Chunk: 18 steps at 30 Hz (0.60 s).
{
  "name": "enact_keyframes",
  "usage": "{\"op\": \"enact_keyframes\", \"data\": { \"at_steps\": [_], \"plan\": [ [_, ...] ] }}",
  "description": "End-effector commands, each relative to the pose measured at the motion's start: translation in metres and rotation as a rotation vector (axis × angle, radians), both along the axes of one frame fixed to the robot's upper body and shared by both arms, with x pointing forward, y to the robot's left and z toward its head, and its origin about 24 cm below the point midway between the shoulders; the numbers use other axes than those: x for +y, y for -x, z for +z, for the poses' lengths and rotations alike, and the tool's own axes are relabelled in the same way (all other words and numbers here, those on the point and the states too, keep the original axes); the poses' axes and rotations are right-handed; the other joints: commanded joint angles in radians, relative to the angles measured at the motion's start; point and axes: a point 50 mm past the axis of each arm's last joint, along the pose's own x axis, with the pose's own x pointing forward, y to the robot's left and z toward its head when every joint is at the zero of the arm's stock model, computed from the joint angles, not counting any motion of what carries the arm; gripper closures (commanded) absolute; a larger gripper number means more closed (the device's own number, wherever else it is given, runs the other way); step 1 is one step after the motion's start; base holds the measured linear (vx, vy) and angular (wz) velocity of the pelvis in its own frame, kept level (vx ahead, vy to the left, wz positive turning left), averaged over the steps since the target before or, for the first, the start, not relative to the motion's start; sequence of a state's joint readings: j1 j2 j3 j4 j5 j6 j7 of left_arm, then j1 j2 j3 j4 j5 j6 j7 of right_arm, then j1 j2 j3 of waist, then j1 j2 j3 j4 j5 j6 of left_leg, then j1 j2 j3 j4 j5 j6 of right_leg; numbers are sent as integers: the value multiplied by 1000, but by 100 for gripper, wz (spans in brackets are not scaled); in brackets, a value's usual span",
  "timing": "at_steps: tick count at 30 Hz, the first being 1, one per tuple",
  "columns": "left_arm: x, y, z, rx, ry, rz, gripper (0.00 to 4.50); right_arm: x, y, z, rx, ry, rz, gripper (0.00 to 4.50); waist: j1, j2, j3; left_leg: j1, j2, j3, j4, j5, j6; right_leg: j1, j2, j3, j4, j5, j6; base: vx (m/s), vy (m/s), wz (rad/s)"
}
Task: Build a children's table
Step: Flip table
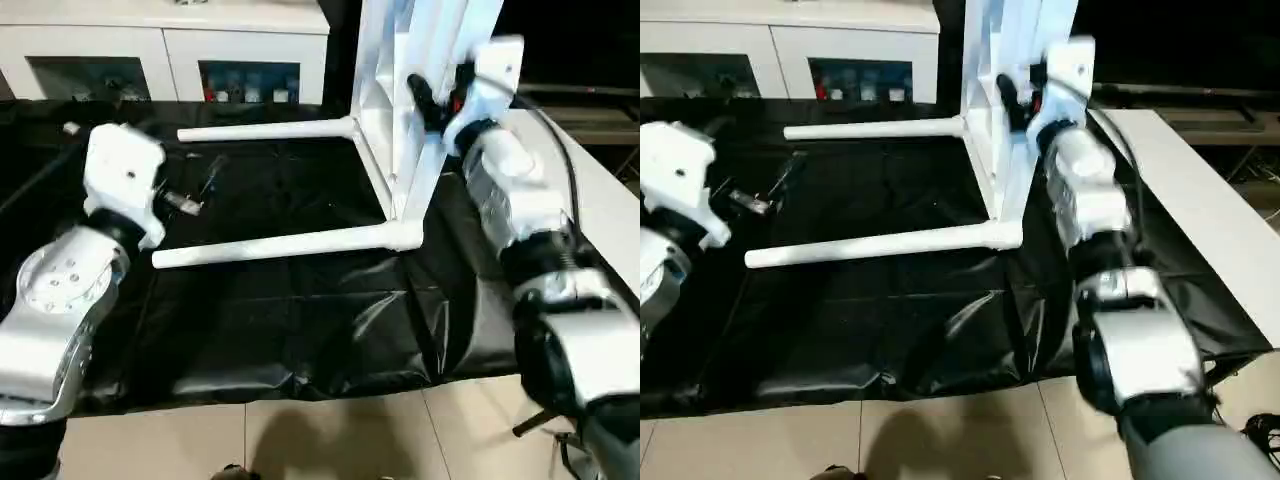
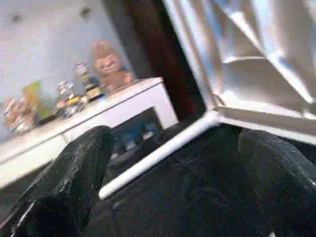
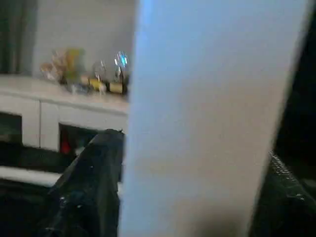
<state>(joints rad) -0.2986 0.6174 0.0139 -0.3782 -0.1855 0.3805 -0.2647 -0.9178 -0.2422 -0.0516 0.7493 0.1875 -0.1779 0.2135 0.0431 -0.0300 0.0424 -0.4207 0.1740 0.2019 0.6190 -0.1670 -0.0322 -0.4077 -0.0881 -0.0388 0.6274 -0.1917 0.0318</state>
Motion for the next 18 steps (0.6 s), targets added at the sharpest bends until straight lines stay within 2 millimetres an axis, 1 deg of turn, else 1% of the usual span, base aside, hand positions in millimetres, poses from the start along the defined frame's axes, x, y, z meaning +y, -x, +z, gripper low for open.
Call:
{"op": "enact_keyframes", "data": {
  "at_steps": [1, 2, 3, 4, 5, 6, 7, 8, 9, 10, 11, 12, 13, 14, 15, 16, 18],
  "plan": [
    [-6, -1, 6, -28, -48, -37, 0, 2, 10, 0, -74, -13, 40, 85, 6, 33, -68, 44, 43, -26, -77, -227, -51, 34, -33, 27, -49, -36, -197, 0, 0, 0],
    [-6, -1, 6, -28, -49, -36, 0, 2, 10, 0, -76, -13, 41, 76, 3, 29, -66, 44, 43, -24, -78, -242, -49, 33, -31, 28, -55, -50, -197, 0, 0, 0],
    [-5, -3, 5, -29, -78, -30, 0, 1, 18, -5, -114, -8, 42, 68, 4, 29, -63, 44, 44, -26, -80, -269, -55, 32, -32, 28, -57, -80, -197, 0, 0, 0],
    [-4, -4, 5, -29, -89, -28, 0, 1, 21, -6, -130, -6, 38, 60, 5, 29, -64, 45, 45, -27, -80, -287, -59, 31, -34, 29, -57, -105, -192, 0, 0, 0],
    [-4, -4, 5, -29, -89, -28, 0, 1, 21, -6, -130, -6, 38, 55, 5, 29, -63, 45, 44, -27, -81, -294, -60, 31, -34, 30, -58, -117, -191, 0, 0, 0],
    [-4, -5, 3, -19, -99, -25, 0, 0, 25, -7, -153, -8, 35, 40, 4, 29, -64, 45, 44, -28, -81, -300, -61, 30, -35, 29, -58, -125, -192, 0, 0, 0],
    [-3, -6, 1, -13, -106, -25, 0, -1, 28, -9, -174, -9, 21, 40, 3, 38, -61, 46, 45, -30, -84, -319, -70, 27, -34, 29, -63, -147, -185, 0, 0, 0],
    [-3, -7, 0, -12, -111, -22, 0, -2, 32, -10, -191, -12, 17, 31, 3, 41, -61, 47, 44, -31, -84, -327, -73, 26, -34, 29, -61, -149, -185, 0, 0, 0],
    [-3, -7, 0, -12, -111, -22, 0, -2, 32, -10, -191, -12, 17, 24, 2, 39, -62, 47, 44, -31, -85, -329, -72, 27, -33, 29, -61, -145, -184, 0, 0, 0],
    [-3, -8, -2, -5, -124, -19, 0, -2, 40, -9, -241, 8, 7, 18, 3, 39, -61, 47, 44, -31, -86, -331, -71, 26, -33, 29, -62, -146, -183, 0, 0, 0],
    [-5, -10, -9, 10, -157, -13, 0, 3, 54, -8, -313, 35, 35, 18, 5, 46, -62, 46, 45, -32, -86, -328, -72, 26, -33, 30, -61, -140, -180, 0, 0, 0],
    [-5, -10, -9, 10, -157, -13, 0, 3, 54, -8, -313, 35, 35, 18, 6, 50, -61, 47, 45, -33, -87, -330, -71, 26, -33, 30, -64, -136, -173, 0, 0, 0],
    [-7, -11, -15, 23, -170, -15, 0, 7, 64, -8, -354, 48, 63, 18, 7, 45, -63, 48, 45, -33, -87, -338, -66, 27, -33, 30, -64, -133, -171, 0, 0, 0],
    [-7, -12, -17, 30, -170, -2, 0, 8, 69, -9, -362, 50, 75, 18, 8, 43, -63, 47, 45, -33, -87, -329, -60, 28, -32, 31, -63, -123, -172, 0, 0, 0],
    [-7, -12, -17, 31, -169, 1, 0, 8, 70, -9, -363, 51, 78, 18, 10, 45, -63, 45, 45, -33, -87, -316, -53, 29, -33, 32, -62, -111, -176, 0, 0, 0],
    [-6, -13, -19, 31, -175, 19, 0, 12, 76, -14, -344, 59, 110, 18, 12, 50, -62, 46, 45, -33, -88, -315, -50, 30, -33, 32, -62, -108, -178, 0, 0, 0],
    [-4, -14, -19, 32, -169, 35, 0, 15, 81, -23, -306, 119, 101, 18, 11, 51, -60, 45, 46, -35, -90, -319, -51, 30, -32, 31, -63, -115, -177, 0, 0, 0]
  ]
}}
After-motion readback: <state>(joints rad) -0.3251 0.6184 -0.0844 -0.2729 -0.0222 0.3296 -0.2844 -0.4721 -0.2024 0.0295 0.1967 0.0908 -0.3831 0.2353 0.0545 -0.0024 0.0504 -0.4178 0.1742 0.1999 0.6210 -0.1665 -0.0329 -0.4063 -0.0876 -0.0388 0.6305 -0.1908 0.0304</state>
